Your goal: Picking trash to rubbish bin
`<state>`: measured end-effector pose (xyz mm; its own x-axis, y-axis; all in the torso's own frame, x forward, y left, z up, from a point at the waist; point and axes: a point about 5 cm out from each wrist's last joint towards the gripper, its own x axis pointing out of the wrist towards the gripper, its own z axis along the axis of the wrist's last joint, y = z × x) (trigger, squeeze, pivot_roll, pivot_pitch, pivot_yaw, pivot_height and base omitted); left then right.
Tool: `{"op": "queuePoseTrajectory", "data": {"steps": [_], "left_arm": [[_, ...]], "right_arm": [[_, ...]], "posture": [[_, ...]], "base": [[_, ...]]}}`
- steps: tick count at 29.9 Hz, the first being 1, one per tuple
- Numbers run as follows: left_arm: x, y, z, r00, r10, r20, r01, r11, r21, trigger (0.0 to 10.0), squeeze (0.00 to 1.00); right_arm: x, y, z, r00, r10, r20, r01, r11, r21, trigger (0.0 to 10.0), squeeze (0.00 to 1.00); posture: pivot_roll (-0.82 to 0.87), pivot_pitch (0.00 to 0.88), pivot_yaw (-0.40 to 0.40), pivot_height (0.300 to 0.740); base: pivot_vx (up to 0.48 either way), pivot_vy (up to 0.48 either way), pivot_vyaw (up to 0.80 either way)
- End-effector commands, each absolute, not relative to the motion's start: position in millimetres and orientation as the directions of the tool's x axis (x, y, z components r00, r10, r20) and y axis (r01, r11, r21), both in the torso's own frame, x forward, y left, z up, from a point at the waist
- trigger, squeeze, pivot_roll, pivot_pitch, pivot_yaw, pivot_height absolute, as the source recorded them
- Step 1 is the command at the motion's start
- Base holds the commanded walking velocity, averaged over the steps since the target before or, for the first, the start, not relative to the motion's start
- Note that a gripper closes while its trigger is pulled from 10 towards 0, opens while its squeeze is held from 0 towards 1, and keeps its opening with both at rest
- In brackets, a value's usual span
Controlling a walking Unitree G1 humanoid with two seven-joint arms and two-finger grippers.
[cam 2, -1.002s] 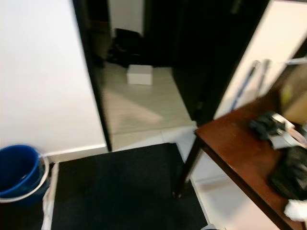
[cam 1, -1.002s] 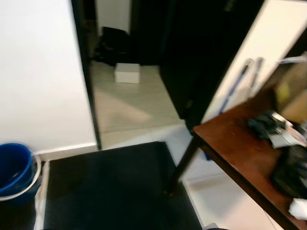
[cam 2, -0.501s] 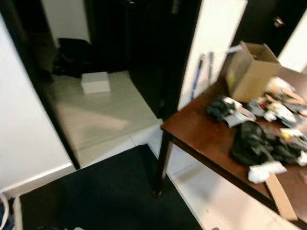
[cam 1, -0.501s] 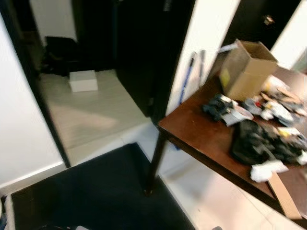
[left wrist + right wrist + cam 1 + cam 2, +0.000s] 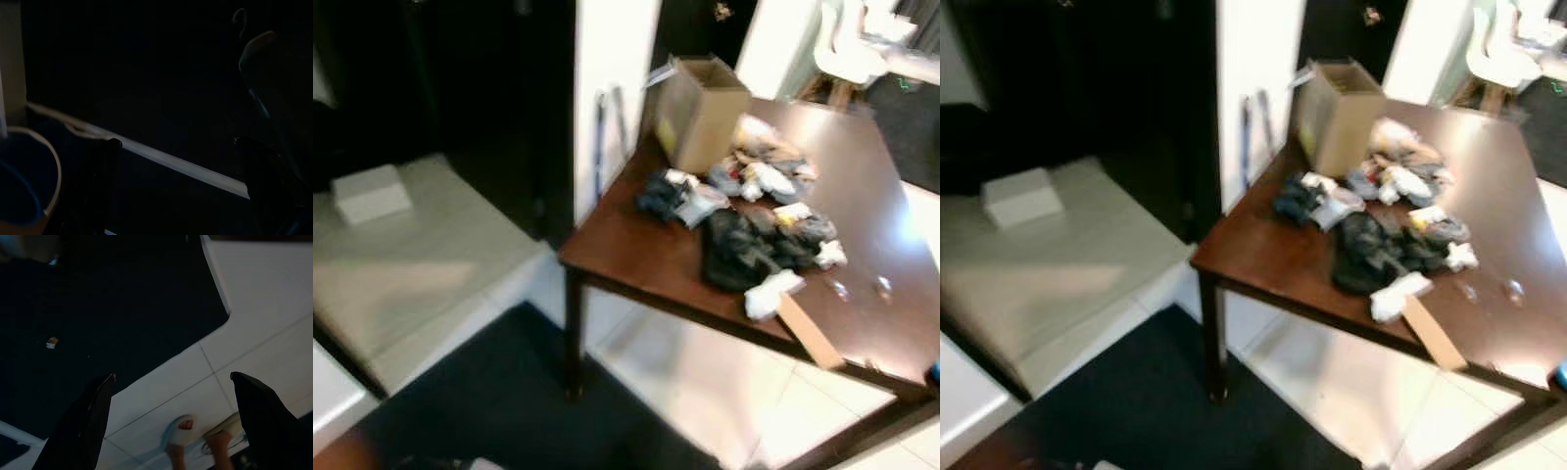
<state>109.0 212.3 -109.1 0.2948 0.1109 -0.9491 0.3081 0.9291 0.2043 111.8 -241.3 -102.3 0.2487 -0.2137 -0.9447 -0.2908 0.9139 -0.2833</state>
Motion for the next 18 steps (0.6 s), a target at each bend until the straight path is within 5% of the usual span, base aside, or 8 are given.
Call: {"op": "queuePoseTrajectory", "data": {"steps": [1,18], "left_arm": [[102.3,204.2,-112.2,0.27,0.085,-0.959,0.32,0.932,0.172,10.0,0.0],[103.1,200.6,-112.5,0.272,0.068,-0.96,0.33,0.93,0.159,10.0,0.0]], "right_arm": [[108.8,-242.9,-102.7,0.244,-0.222,-0.944,-0.277,0.917,-0.287,10.0,0.0],[107.1,-250.9,-101.1,0.254,-0.255,-0.933,-0.154,0.942,-0.3,10.0,0.0]], "posture": [[0.03,0.078,-0.028,0.74],[0.02,0.078,-0.029,0.74]], "base": [[0.0,0.0,-0.79],[0.0,0.0,-0.79]]}}
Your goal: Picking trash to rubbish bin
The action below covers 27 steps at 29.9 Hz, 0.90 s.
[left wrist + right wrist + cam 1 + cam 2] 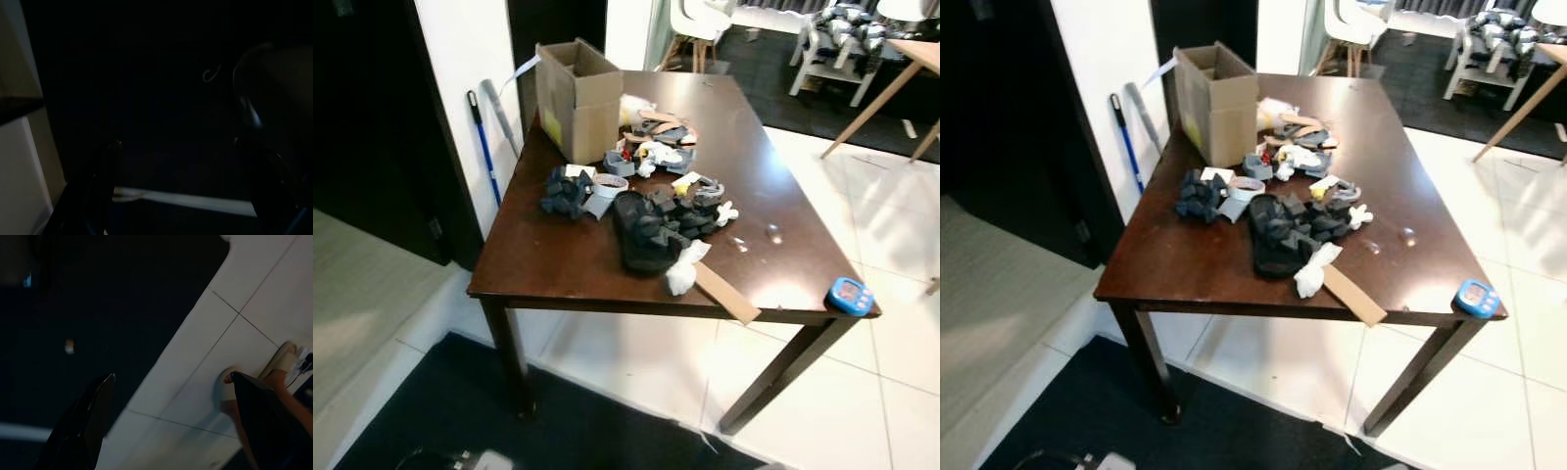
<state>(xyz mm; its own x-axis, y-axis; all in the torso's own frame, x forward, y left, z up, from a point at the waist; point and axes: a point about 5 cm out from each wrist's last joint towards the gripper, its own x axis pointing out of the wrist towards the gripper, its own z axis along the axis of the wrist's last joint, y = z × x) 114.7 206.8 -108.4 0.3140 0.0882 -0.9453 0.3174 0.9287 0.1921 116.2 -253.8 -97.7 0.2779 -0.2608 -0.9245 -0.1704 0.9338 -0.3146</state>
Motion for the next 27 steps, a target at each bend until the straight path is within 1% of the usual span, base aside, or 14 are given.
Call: {"op": "queuePoseTrajectory", "data": {"steps": [1,3,6,7,10,12,14,15,16,20,24,25,27], "left_arm": [[103,200,-113,0.272,0.067,-0.96,0.331,0.93,0.159,10.0,0.0],[103,200,-113,0.272,0.067,-0.96,0.331,0.93,0.159,10.0,0.0],[104,201,-112,0.274,0.066,-0.959,0.332,0.93,0.159,10.0,0.0],[104,201,-112,0.274,0.066,-0.959,0.332,0.93,0.159,10.0,0.0],[104,201,-112,0.274,0.067,-0.959,0.335,0.928,0.161,10.0,0.0],[104,201,-112,0.275,0.067,-0.959,0.335,0.928,0.161,10.0,0.0],[104,201,-112,0.275,0.06,-0.96,0.335,0.93,0.154,10.0,0.0],[104,201,-112,0.275,0.06,-0.96,0.335,0.93,0.154,10.0,0.0],[103,200,-113,0.273,0.056,-0.96,0.336,0.93,0.15,10.0,0.0],[103,200,-113,0.271,0.056,-0.961,0.34,0.929,0.149,10.0,0.0],[103,200,-112,0.272,0.056,-0.961,0.343,0.927,0.152,10.0,0.0],[103,200,-112,0.272,0.056,-0.961,0.343,0.927,0.152,10.0,0.0],[104,201,-112,0.274,0.059,-0.96,0.343,0.927,0.154,10.0,0.0]], "right_arm": [[107,-253,-101,0.257,-0.262,-0.93,-0.136,0.943,-0.304,10.0,0.0],[107,-253,-101,0.257,-0.262,-0.93,-0.136,0.943,-0.304,10.0,0.0],[112,-261,-97,0.284,-0.304,-0.909,-0.058,0.941,-0.333,10.0,0.0],[112,-261,-97,0.284,-0.304,-0.909,-0.058,0.941,-0.333,10.0,0.0],[125,-265,-92,0.319,-0.322,-0.891,-0.013,0.939,-0.344,10.0,0.0],[127,-265,-91,0.324,-0.325,-0.889,-0.007,0.938,-0.345,10.0,0.0],[146,-270,-82,0.392,-0.356,-0.848,0.01,0.924,-0.383,10.0,0.0],[146,-270,-82,0.392,-0.356,-0.848,0.01,0.924,-0.383,10.0,0.0],[168,-277,-70,0.462,-0.396,-0.793,0.05,0.905,-0.423,10.0,0.0],[209,-291,-42,0.564,-0.491,-0.664,0.153,0.853,-0.5,10.0,0.0],[240,-309,-8,0.618,-0.606,-0.501,0.291,0.768,-0.57,10.0,0.0],[240,-309,-8,0.618,-0.606,-0.501,0.291,0.768,-0.57,10.0,0.0],[254,-321,12,0.626,-0.664,-0.408,0.38,0.717,-0.585,10.0,0.0]], "posture": [[0.02,0.077,-0.029,0.74],[0.02,0.077,-0.029,0.74],[0.02,0.078,-0.026,0.74],[0.02,0.078,-0.026,0.74],[0.02,0.079,-0.028,0.74],[0.02,0.079,-0.028,0.74],[0.02,0.079,-0.029,0.74],[0.02,0.079,-0.029,0.74],[0.02,0.08,-0.03,0.74],[0.02,0.074,-0.032,0.74],[0.01,0.07,-0.035,0.74],[0.01,0.07,-0.035,0.74],[0.01,0.068,-0.036,0.74]], "base": [[0.0,0.0,-0.79],[0.0,0.0,-0.79],[0.0,0.0,-0.79],[0.0,0.0,-0.79],[0.0,0.0,-0.79],[0.0,0.0,-0.79],[0.0,0.0,0.0],[0.0,0.0,0.0],[0.0,0.0,0.0],[0.0,0.0,0.0],[0.0,0.0,0.0],[0.0,0.0,0.0],[0.0,0.0,0.0]]}}
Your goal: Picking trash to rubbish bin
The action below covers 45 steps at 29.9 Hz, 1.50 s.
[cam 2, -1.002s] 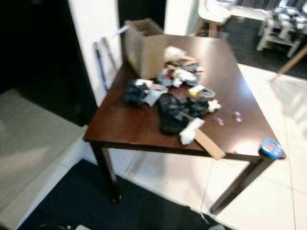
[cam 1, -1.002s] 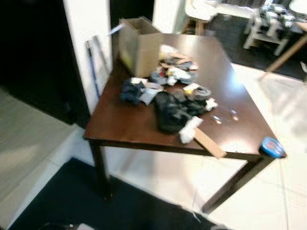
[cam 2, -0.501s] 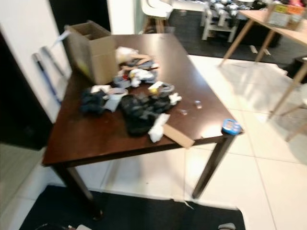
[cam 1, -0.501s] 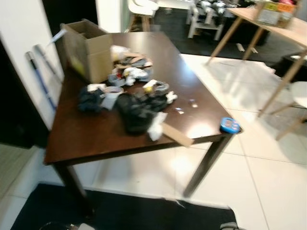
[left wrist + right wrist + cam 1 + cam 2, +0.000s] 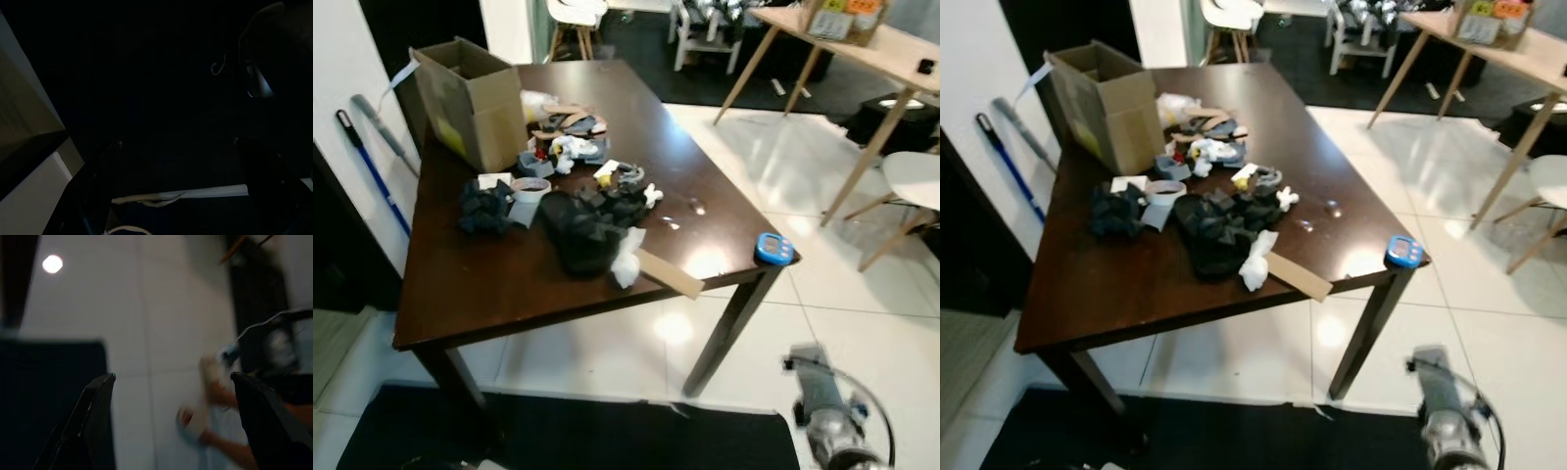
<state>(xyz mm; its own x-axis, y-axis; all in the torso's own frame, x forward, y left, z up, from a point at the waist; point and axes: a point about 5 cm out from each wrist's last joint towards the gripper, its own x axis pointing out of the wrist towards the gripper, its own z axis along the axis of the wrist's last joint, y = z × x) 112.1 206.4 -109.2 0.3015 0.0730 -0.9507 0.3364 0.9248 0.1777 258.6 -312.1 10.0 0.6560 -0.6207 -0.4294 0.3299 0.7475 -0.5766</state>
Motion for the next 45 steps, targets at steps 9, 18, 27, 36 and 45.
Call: {"op": "queuePoseTrajectory", "data": {"steps": [9,18,27,36,45], "left_arm": [[104,200,-112,0.275,0.059,-0.96,0.342,0.927,0.154,10.0,0.0],[98,199,-114,0.263,0.057,-0.963,0.332,0.932,0.146,10.0,0.0],[96,198,-115,0.26,0.056,-0.964,0.332,0.932,0.144,10.0,0.0],[92,197,-116,0.252,0.053,-0.966,0.333,0.933,0.138,10.0,0.0],[85,194,-118,0.239,0.051,-0.97,0.322,0.938,0.128,10.0,0.0]], "right_arm": [[307,-336,95,0.708,-0.703,-0.062,0.583,0.632,-0.51,10.0,0.0],[336,-333,170,0.681,-0.695,0.231,0.717,0.568,-0.403,10.0,0.0],[380,-199,221,0.926,-0.023,0.377,0.009,0.999,0.039,10.0,0.0],[382,-119,203,0.912,0.329,0.246,-0.343,0.939,0.017,10.0,1.0],[388,-126,179,0.974,0.225,0.017,-0.225,0.974,-0.012,10.0,1.0]], "posture": [[0.01,0.074,-0.034,0.74],[0.02,0.081,-0.039,0.74],[0.02,0.095,-0.039,0.74],[0.02,0.107,-0.051,0.74],[0.03,0.113,-0.064,0.74]], "base": [[0.0,0.0,0.0],[0.0,0.0,0.0],[0.0,0.0,0.0],[0.0,0.0,0.0],[0.0,0.0,0.0]]}}
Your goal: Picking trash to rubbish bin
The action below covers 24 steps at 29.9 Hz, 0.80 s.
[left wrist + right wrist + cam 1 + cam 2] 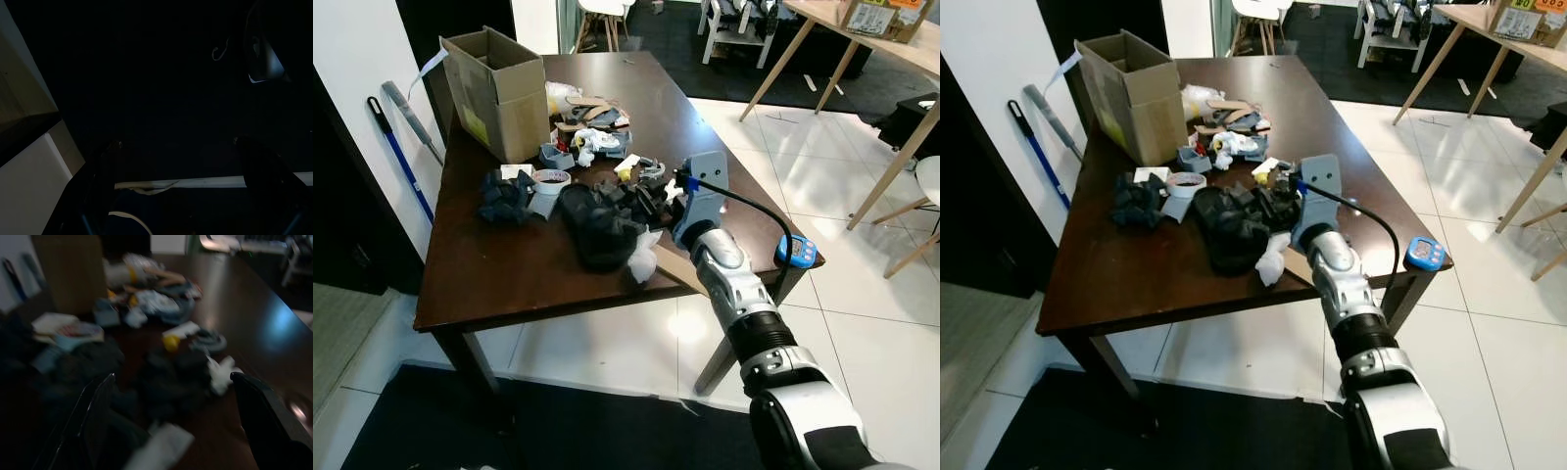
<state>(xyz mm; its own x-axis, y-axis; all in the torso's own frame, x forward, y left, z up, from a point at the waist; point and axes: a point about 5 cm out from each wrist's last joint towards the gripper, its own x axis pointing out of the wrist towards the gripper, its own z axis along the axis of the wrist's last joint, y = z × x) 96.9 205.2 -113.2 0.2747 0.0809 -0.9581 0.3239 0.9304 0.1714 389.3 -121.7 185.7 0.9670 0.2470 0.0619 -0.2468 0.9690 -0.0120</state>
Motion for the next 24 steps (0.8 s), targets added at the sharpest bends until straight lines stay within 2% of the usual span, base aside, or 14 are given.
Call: {"op": "queuePoseTrajectory", "data": {"steps": [1,2,3,4,5,9,12,14,21,24], "left_arm": [[85,194,-118,0.239,0.051,-0.97,0.322,0.938,0.128,10.0,0.0],[84,194,-118,0.239,0.051,-0.97,0.32,0.939,0.128,10.0,0.0],[84,194,-118,0.239,0.052,-0.97,0.319,0.939,0.129,10.0,0.0],[84,194,-118,0.238,0.052,-0.97,0.32,0.939,0.128,10.0,0.0],[83,194,-118,0.237,0.051,-0.97,0.322,0.938,0.128,10.0,0.0],[84,193,-118,0.24,0.047,-0.97,0.326,0.937,0.126,10.0,0.0],[87,193,-117,0.247,0.048,-0.968,0.326,0.937,0.129,10.0,0.0],[88,193,-117,0.25,0.049,-0.967,0.327,0.936,0.132,10.0,0.0],[90,195,-116,0.254,0.053,-0.966,0.327,0.935,0.138,10.0,0.0],[91,197,-116,0.254,0.057,-0.966,0.327,0.935,0.141,10.0,0.0]], "right_arm": [[388,-126,179,0.974,0.225,0.017,-0.225,0.974,-0.012,10.0,1.0],[387,-127,177,0.974,0.226,-0.014,-0.226,0.974,-0.007,10.0,0.98],[386,-128,175,0.973,0.227,-0.039,-0.228,0.974,-0.003,10.0,0.78],[385,-127,172,0.971,0.23,-0.067,-0.231,0.973,0.002,10.0,0.04],[384,-126,168,0.967,0.239,-0.089,-0.239,0.971,0.01,10.0,0.0],[380,-117,153,0.947,0.282,-0.15,-0.275,0.959,0.07,10.0,0.0],[371,-96,136,0.902,0.39,-0.186,-0.361,0.917,0.173,10.0,0.0],[366,-86,127,0.882,0.42,-0.213,-0.383,0.903,0.193,10.0,0.0],[362,-83,118,0.882,0.384,-0.274,-0.348,0.922,0.17,10.0,0.0],[366,-95,122,0.906,0.312,-0.287,-0.287,0.949,0.128,10.0,0.0]], "posture": [[0.03,0.113,-0.064,0.74],[0.03,0.113,-0.064,0.74],[0.03,0.113,-0.064,0.74],[0.03,0.113,-0.064,0.74],[0.03,0.113,-0.064,0.74],[0.02,0.11,-0.067,0.74],[0.02,0.106,-0.068,0.74],[0.02,0.103,-0.068,0.74],[0.03,0.098,-0.068,0.74],[0.03,0.098,-0.066,0.74]], "base": [[0.0,0.0,0.0],[0.0,0.0,0.0],[0.0,0.0,0.0],[0.0,0.0,0.0],[0.0,0.0,0.0],[0.0,0.0,0.0],[0.0,0.0,0.0],[0.0,0.0,0.0],[0.0,0.0,0.0],[0.0,0.0,0.0]]}}
